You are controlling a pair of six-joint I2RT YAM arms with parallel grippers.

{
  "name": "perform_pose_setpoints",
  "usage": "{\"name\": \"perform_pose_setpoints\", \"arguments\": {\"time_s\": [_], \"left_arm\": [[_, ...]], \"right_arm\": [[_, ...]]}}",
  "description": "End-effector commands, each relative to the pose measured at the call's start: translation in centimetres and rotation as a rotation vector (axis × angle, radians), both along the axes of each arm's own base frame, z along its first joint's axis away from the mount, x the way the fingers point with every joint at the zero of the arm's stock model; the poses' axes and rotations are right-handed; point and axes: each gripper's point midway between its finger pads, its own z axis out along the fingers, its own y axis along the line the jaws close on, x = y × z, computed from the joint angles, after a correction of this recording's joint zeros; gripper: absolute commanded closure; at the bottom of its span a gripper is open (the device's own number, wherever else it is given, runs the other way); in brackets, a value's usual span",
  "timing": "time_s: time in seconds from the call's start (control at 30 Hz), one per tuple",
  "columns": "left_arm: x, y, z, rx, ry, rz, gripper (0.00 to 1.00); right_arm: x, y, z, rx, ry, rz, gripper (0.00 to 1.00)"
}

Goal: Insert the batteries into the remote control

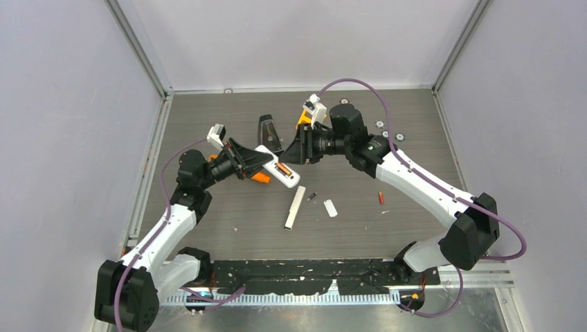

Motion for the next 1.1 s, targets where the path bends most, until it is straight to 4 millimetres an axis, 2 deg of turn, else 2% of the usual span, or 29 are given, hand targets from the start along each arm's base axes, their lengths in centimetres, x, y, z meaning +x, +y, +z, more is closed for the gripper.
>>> {"name": "perform_pose_setpoints", "arguments": {"time_s": [0.0,0.03,0.13,0.17,0.3,0.4,0.47,0.5,0.63,0.83,1.07], "left_arm": [[-0.2,0.3,5.6,-0.058,-0.179,0.010,1.00],[-0.3,0.3,5.5,-0.046,-0.196,0.007,1.00],[-0.2,0.3,5.0,-0.010,-0.220,0.012,1.00],[-0.2,0.3,4.9,-0.003,-0.232,0.018,1.00],[0.2,0.5,4.4,0.020,-0.265,0.039,1.00],[0.5,0.5,4.2,0.035,-0.296,0.052,1.00],[0.6,0.5,4.0,0.043,-0.311,0.055,1.00],[0.7,0.5,4.0,0.043,-0.318,0.056,1.00],[0.5,0.6,4.2,0.045,-0.371,0.061,1.00],[0.2,0.7,4.9,0.071,-0.458,0.066,1.00],[0.3,0.7,4.2,0.083,-0.413,0.067,1.00]], "right_arm": [[0.2,-0.5,-1.4,-0.080,0.009,-0.027,0.54],[0.3,-0.5,-1.1,-0.074,0.018,-0.043,0.52],[1.1,-1.0,0.5,-0.033,0.059,-0.133,0.36],[1.6,-1.4,1.1,-0.017,0.069,-0.163,0.33],[2.5,-2.7,2.3,0.057,0.167,-0.278,0.10],[2.6,-3.1,3.1,0.115,0.234,-0.351,0.02],[2.5,-3.3,3.6,0.154,0.268,-0.391,0.01],[2.5,-3.5,3.7,0.172,0.278,-0.416,0.04],[1.9,-3.5,3.7,0.184,0.310,-0.469,0.05],[0.6,-2.5,4.1,0.206,0.304,-0.494,0.05],[-0.3,-0.6,3.4,0.185,0.338,-0.469,0.05]]}}
